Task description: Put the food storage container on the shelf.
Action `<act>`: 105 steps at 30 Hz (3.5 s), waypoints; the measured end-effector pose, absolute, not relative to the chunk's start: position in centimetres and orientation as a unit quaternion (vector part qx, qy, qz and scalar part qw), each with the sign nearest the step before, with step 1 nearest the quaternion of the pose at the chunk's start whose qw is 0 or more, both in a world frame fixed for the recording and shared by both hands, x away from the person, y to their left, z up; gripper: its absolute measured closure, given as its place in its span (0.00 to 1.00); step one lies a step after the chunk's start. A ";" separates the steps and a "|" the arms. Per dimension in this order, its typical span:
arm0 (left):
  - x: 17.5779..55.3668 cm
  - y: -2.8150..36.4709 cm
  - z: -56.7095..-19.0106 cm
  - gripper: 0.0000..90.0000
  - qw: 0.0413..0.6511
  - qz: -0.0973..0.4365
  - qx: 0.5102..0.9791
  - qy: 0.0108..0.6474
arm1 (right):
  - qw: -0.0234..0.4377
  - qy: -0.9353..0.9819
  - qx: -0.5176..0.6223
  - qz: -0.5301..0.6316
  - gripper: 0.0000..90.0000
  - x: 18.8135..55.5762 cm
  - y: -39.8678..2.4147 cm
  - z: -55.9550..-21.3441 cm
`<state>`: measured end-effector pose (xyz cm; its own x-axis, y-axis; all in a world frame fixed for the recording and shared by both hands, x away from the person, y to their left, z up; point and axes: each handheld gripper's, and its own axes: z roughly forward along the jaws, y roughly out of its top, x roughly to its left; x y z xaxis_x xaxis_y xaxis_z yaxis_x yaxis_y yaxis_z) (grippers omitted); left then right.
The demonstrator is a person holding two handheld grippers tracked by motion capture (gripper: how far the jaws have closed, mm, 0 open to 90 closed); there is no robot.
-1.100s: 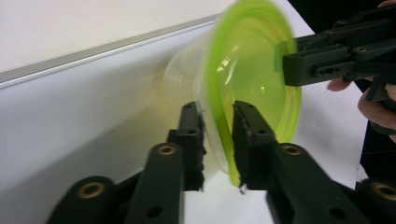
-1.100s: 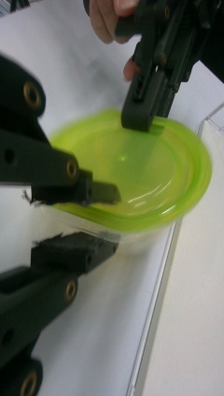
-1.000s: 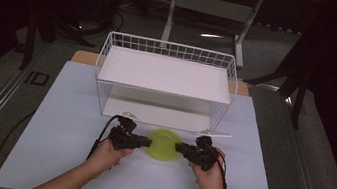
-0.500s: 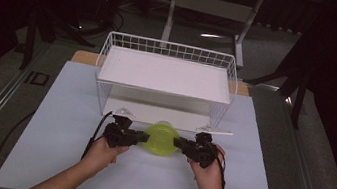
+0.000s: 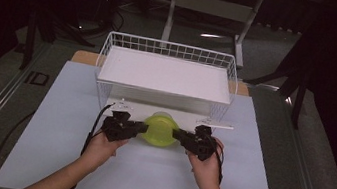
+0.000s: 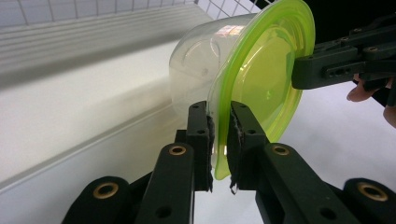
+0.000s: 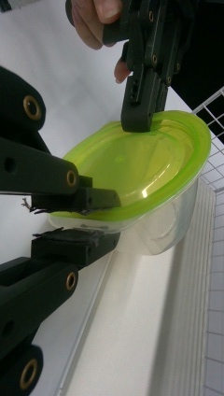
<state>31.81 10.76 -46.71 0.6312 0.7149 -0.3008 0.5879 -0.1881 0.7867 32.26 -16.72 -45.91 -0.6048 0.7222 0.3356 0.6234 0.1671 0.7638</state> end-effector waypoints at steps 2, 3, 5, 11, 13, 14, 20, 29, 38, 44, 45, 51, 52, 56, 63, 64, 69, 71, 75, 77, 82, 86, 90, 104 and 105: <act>32.0 10.8 -46.9 0.90 0.473 0.071 0.767 0.427 | 0.054 0.762 0.442 0.470 0.89 32.5 -16.5 -46.1; 32.1 10.8 -47.1 0.90 0.474 0.074 0.766 0.428 | 0.057 0.763 0.441 0.468 0.89 32.6 -16.4 -46.2; 32.3 10.9 -47.4 0.90 0.474 0.073 0.762 0.435 | 0.061 0.764 0.442 0.466 0.89 32.9 -16.2 -46.4; 33.1 10.9 -48.3 0.90 0.470 0.079 0.764 0.435 | 0.063 0.765 0.450 0.457 0.89 33.7 -15.9 -47.1; 33.3 10.8 -48.5 0.90 0.469 0.075 0.762 0.440 | 0.065 0.764 0.452 0.456 0.89 33.9 -15.9 -47.4; 33.4 10.8 -48.7 0.90 0.470 0.075 0.760 0.443 | 0.064 0.764 0.453 0.454 0.89 34.0 -15.9 -47.6; 34.0 10.6 -49.3 0.90 0.466 0.075 0.760 0.446 | 0.061 0.762 0.462 0.450 0.89 34.8 -15.8 -48.3; 35.3 10.3 -49.8 0.90 0.452 0.072 0.767 0.450 | 0.067 0.761 0.471 0.441 0.88 35.5 -15.7 -49.1; 35.9 10.3 -49.8 0.88 0.465 0.073 0.761 0.446 | 0.079 0.758 0.474 0.442 0.86 36.3 -15.6 -49.2; 36.4 10.3 -49.7 0.86 0.469 0.086 0.759 0.444 | 0.088 0.754 0.474 0.447 0.84 36.8 -15.4 -49.0; 36.5 10.3 -49.6 0.86 0.470 0.091 0.759 0.442 | 0.090 0.753 0.475 0.446 0.84 36.9 -15.4 -49.0; 37.0 10.3 -49.4 0.81 0.467 0.115 0.764 0.429 | 0.090 0.747 0.478 0.454 0.82 37.4 -15.3 -48.8; 37.3 10.3 -49.4 0.80 0.470 0.115 0.760 0.434 | 0.092 0.743 0.480 0.457 0.82 37.7 -15.3 -48.8; 37.8 10.4 -49.5 0.79 0.478 0.111 0.748 0.446 | 0.091 0.736 0.488 0.460 0.81 38.4 -15.3 -48.7; 38.8 10.7 -49.9 0.77 0.496 0.101 0.730 0.460 | 0.091 0.727 0.509 0.452 0.79 39.2 -14.9 -48.5; 39.0 10.8 -50.0 0.77 0.500 0.092 0.724 0.465 | 0.092 0.726 0.511 0.451 0.78 39.2 -14.8 -48.5; 39.2 10.7 -50.3 0.71 0.508 0.102 0.710 0.478 | 0.146 0.735 0.487 0.449 0.71 39.6 -14.3 -48.9; 39.4 10.7 -50.4 0.70 0.506 0.117 0.709 0.477 | 0.151 0.733 0.485 0.451 0.71 39.8 -14.1 -49.0; 39.2 10.7 -50.6 0.66 0.510 0.134 0.706 0.473 | 0.167 0.732 0.484 0.450 0.68 39.9 -13.9 -49.1; 39.2 10.8 -50.7 0.64 0.512 0.134 0.703 0.475 | 0.169 0.731 0.483 0.451 0.65 40.0 -14.0 -49.2; 38.8 11.1 -50.5 0.64 0.521 0.137 0.702 0.466 | 0.159 0.725 0.486 0.462 0.65 39.7 -14.1 -49.1; 38.5 11.4 -50.2 0.61 0.523 0.132 0.698 0.470 | 0.148 0.724 0.491 0.460 0.64 39.4 -14.1 -49.2; 38.1 12.0 -50.1 0.61 0.528 0.128 0.698 0.466 | 0.158 0.725 0.480 0.468 0.62 39.0 -14.4 -49.4; 35.8 13.0 -49.1 0.58 0.540 0.128 0.705 0.442 | 0.154 0.727 0.462 0.485 0.62 36.3 -15.1 -48.6; 35.8 13.0 -49.1 0.58 0.540 0.128 0.705 0.442 | 0.154 0.727 0.462 0.485 0.62 36.3 -15.1 -48.6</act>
